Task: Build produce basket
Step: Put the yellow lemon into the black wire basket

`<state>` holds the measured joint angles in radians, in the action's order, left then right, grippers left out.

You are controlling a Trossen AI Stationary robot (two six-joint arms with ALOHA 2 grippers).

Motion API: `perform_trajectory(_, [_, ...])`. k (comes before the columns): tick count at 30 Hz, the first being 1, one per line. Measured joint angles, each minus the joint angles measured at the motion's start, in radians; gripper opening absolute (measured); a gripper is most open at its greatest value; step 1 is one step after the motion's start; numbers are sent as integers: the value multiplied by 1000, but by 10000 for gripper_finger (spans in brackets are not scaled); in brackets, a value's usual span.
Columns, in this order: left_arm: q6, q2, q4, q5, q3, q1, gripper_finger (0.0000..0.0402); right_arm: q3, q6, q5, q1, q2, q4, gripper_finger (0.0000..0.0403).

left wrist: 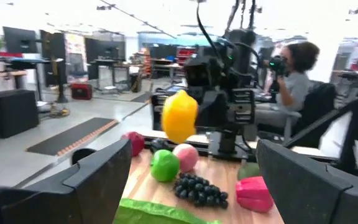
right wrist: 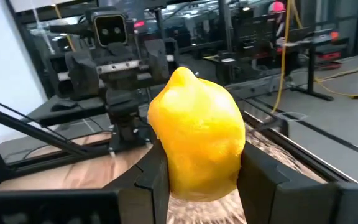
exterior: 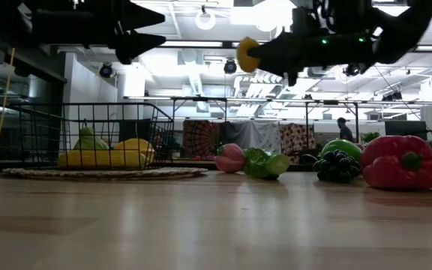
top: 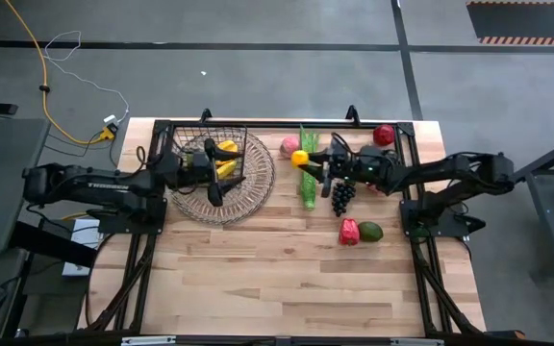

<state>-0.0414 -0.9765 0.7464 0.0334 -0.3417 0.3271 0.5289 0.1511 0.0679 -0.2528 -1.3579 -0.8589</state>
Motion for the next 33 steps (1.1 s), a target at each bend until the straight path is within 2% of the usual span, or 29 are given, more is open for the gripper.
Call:
perform_trajectory(6, [18,-130,6,48,-56,-4,333,144,-19,69,49,-140,6,124])
perform_trajectory(10, [45,-202,6,36,-91,-24,333,214,-32,108,80,-197,48,124])
perform_trajectory(17, [46,-297,6,26,-156,-59,333,287,-77,109,117,-236,107,124])
perform_trajectory(25, [45,-351,9,26,-196,-73,330,291,-85,108,123,-235,139,124])
perform_trajectory(29, [44,-359,8,26,-206,-73,309,291,-90,108,123,-235,146,124])
perform_trajectory(33, [45,-359,7,27,-206,-73,262,291,-92,105,123,-235,157,124])
